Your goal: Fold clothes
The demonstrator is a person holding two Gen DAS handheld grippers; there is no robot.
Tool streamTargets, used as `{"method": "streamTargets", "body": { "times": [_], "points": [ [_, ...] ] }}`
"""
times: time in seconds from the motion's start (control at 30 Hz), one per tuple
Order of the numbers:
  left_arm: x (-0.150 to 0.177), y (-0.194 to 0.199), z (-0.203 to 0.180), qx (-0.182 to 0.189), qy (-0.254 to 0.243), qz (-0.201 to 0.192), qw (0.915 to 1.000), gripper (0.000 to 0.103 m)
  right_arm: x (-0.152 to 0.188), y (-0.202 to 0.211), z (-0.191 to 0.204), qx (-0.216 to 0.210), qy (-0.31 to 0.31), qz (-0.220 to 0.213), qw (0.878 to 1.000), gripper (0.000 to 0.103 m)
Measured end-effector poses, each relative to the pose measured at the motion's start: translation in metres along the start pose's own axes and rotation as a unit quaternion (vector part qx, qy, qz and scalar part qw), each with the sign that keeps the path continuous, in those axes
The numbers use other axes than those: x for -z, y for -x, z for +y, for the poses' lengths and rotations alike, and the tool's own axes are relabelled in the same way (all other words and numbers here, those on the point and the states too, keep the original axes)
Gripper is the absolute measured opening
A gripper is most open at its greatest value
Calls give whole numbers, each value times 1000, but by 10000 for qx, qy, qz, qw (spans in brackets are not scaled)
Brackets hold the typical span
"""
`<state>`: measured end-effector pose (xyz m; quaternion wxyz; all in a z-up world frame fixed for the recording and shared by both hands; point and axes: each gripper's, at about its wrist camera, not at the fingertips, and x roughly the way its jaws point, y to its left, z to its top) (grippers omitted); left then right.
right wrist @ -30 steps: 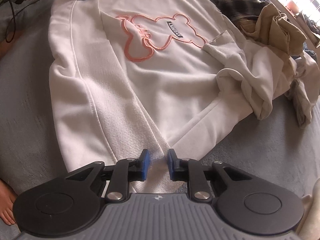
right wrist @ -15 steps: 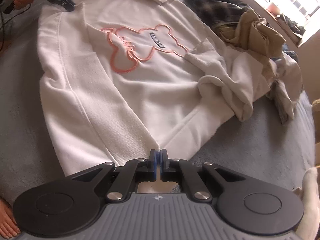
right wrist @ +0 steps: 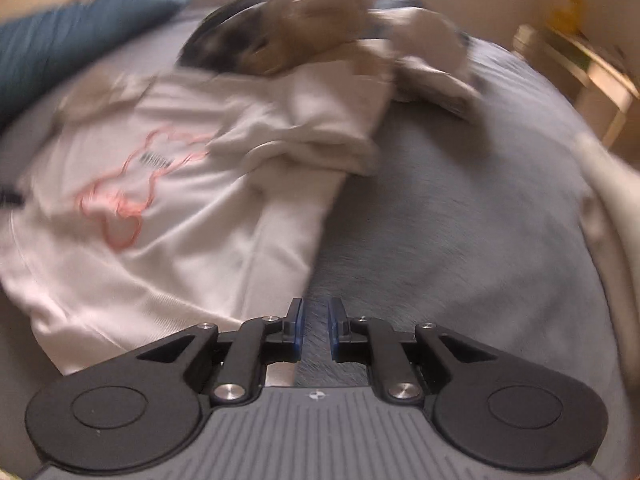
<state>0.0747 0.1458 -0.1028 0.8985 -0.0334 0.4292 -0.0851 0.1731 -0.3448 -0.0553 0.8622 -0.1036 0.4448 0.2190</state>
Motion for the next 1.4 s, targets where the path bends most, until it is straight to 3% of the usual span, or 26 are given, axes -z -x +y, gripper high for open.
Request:
{"method": "streamTargets", "body": {
  "times": [0.2,0.33,0.4,0.47,0.57,0.67,0.93,1.03,1.07,1.17,1.27,1.4],
  "points": [
    [0,0,-1,-29,5,2,10000,22,15,-6,10,-486,35,210,9986,13],
    [-1,1,-1,-40,-15,19,10000,22,17,-25,0,204,-432,332,9983,13],
    [-2,2,-2,-55,-87,61,9999,24,19,-22,-15,-35,-1042,278,9942,13],
    [-3,4,-2,-92,-178,98,9998,27,22,-18,-29,-316,-1641,230,9857,21],
    [-6,8,-2,-98,-237,119,9996,27,28,-12,-38,-598,-2099,143,9758,33],
    [-8,12,1,16,-205,32,9998,27,32,-13,-43,-863,-2383,141,9672,34],
    [-15,-5,1,339,-114,27,9994,25,30,-27,-27,-1154,-2106,312,9702,34],
    [-13,-5,-4,251,-399,-88,9989,11,30,-30,-22,-1014,-1833,291,9774,24],
    [-12,-3,-5,241,-453,-102,9986,11,30,-30,-24,-972,-1871,277,9771,24],
    [-14,-5,1,307,-298,-7,9991,13,32,-27,-36,-1097,-2230,208,9684,24],
    [-18,-8,11,390,22,137,9991,26,33,-30,-44,-1287,-2522,275,9587,27],
    [-20,-12,9,380,108,114,9992,26,33,-38,-42,-1296,-2437,357,9605,27]
  ]
}}
